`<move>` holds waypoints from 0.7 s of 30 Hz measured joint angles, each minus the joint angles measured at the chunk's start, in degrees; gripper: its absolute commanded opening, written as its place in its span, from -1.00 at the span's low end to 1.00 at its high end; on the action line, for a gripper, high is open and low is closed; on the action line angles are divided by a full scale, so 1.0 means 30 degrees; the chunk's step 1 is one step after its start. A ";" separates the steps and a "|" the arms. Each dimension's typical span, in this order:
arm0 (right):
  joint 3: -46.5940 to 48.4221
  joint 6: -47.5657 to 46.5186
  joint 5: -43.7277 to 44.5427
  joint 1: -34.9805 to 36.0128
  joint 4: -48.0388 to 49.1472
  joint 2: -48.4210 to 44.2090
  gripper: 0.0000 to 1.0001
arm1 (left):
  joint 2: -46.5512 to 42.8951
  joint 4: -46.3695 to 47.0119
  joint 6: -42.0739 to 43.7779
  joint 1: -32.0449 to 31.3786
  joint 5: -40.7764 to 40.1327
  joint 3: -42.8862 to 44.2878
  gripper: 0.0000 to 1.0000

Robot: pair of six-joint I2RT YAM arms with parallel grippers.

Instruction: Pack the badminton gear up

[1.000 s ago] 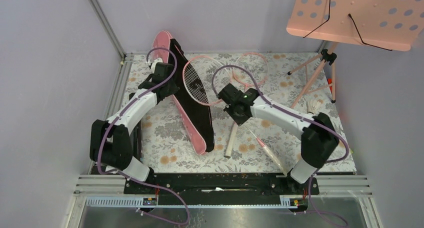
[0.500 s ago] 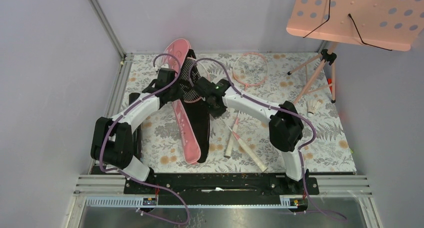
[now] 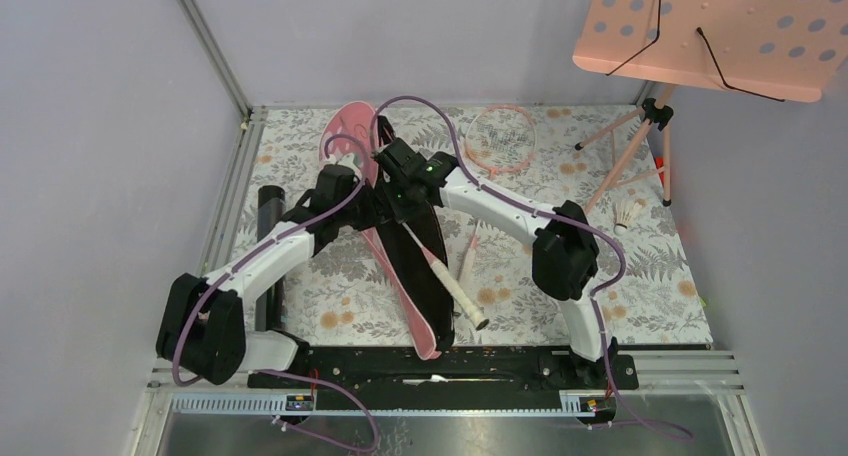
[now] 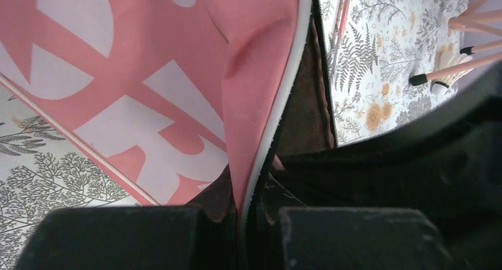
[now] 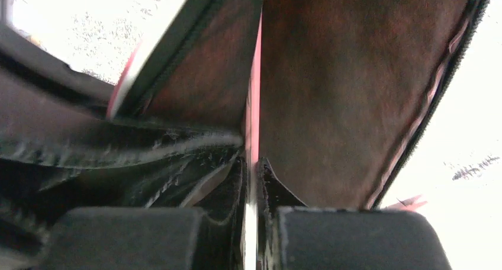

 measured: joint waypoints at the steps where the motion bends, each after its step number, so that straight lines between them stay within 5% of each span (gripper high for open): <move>1: -0.0313 0.0240 -0.0066 0.0000 0.0619 0.0000 -1.00 | -0.0313 0.0255 -0.0124 0.0000 0.0546 -0.0386 -1.00; 6: -0.1290 0.1166 -0.0546 -0.0372 0.2404 -0.0015 -1.00 | -0.1158 0.0852 -0.0503 -0.0029 0.1923 -0.1821 -1.00; 21: 0.2936 0.3898 -0.1596 -0.1180 -0.0102 0.1464 -1.00 | -0.1967 0.4080 -0.1763 -0.0619 0.1086 -0.3271 -1.00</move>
